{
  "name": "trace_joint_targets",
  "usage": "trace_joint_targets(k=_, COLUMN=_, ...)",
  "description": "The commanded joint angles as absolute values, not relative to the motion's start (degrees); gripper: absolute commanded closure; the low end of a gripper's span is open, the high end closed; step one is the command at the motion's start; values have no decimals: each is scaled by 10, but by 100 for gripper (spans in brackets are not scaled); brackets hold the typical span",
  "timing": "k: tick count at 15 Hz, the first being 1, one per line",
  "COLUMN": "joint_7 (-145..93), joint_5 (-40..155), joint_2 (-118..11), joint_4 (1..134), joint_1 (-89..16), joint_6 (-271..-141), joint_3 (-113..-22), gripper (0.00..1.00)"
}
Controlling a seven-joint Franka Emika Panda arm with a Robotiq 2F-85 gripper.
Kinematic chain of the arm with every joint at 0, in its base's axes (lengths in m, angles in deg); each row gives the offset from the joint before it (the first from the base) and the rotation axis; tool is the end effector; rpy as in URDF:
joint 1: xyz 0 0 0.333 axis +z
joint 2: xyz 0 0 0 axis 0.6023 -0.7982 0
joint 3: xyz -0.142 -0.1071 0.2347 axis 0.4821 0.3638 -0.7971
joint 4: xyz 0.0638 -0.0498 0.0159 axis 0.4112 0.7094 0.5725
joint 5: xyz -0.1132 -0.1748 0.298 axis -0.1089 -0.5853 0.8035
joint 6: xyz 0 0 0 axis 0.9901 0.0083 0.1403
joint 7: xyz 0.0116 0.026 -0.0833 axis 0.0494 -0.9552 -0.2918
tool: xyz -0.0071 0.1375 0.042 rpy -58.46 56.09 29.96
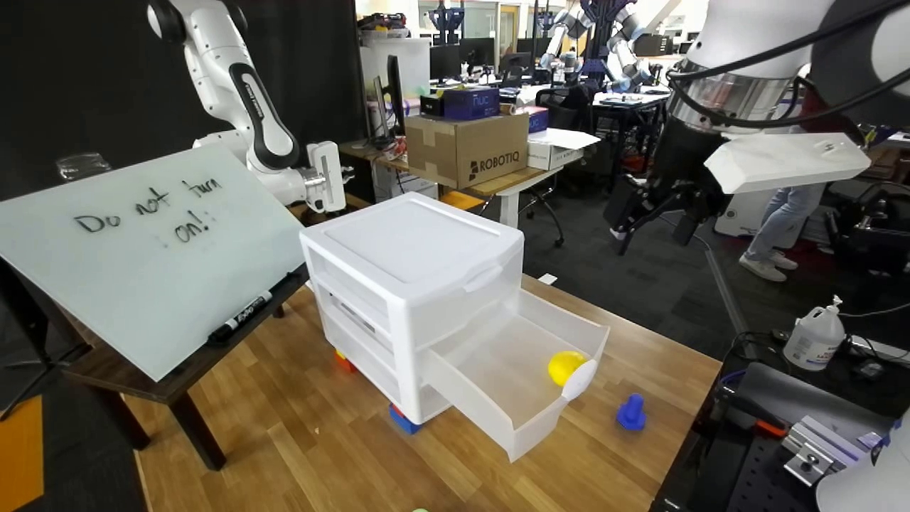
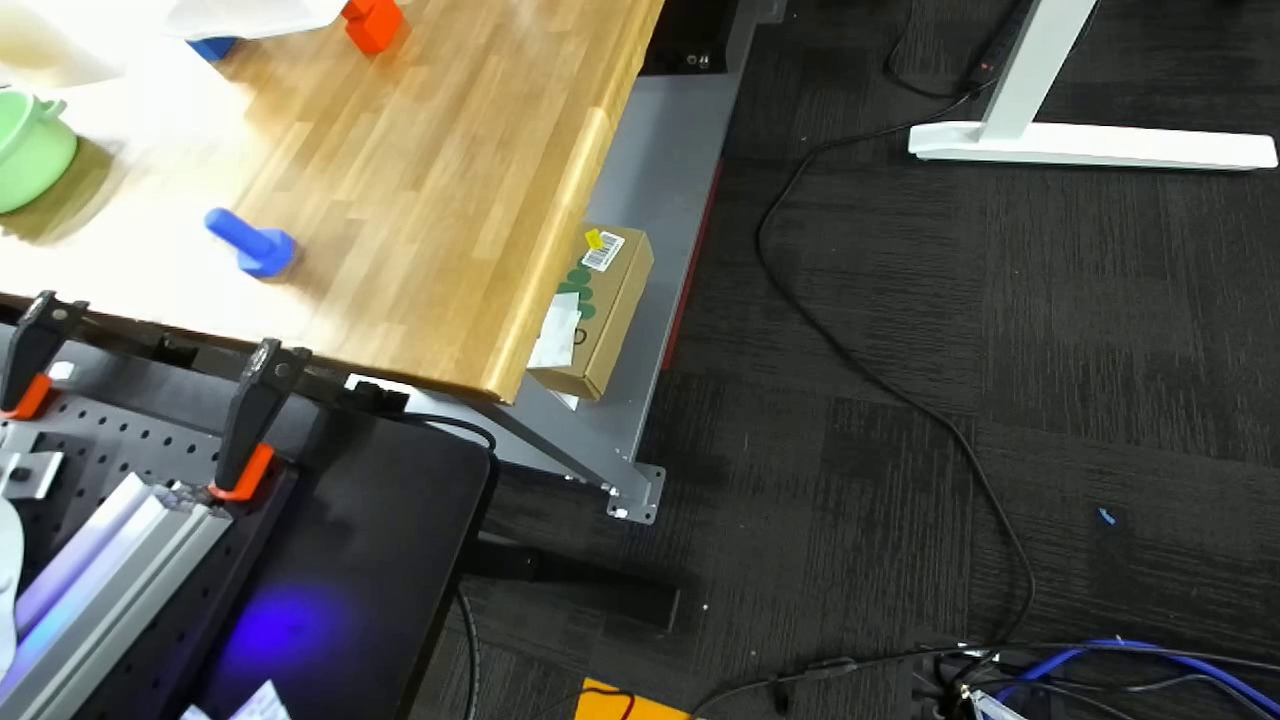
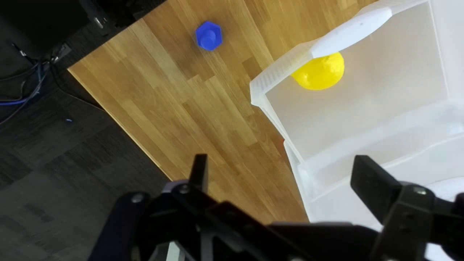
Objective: Put the yellow object in the open drawer and then close it
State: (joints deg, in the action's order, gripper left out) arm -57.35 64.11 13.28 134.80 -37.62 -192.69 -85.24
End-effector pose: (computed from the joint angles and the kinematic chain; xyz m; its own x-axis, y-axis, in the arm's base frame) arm 0.2978 0.0643 0.4148 0.8568 -0.4617 0.2297 -0.4717 -0.8817 -0.0126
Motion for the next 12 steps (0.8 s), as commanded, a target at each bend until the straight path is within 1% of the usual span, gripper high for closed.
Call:
trace_joint_targets(k=1, joint_7=-575, joint_5=643, joint_2=108, joint_4=1347, joint_1=-406, joint_6=-1921, joint_3=-836, gripper=0)
trace_joint_targets(k=7, joint_7=-566, joint_5=641, joint_2=72, joint_4=1350, joint_1=-458, joint_6=-1916, joint_3=-786, gripper=0)
trace_joint_targets(k=12, joint_7=-569, joint_5=639, joint_2=29, joint_4=1354, joint_1=-471, joint_6=-1915, joint_3=-773, gripper=0)
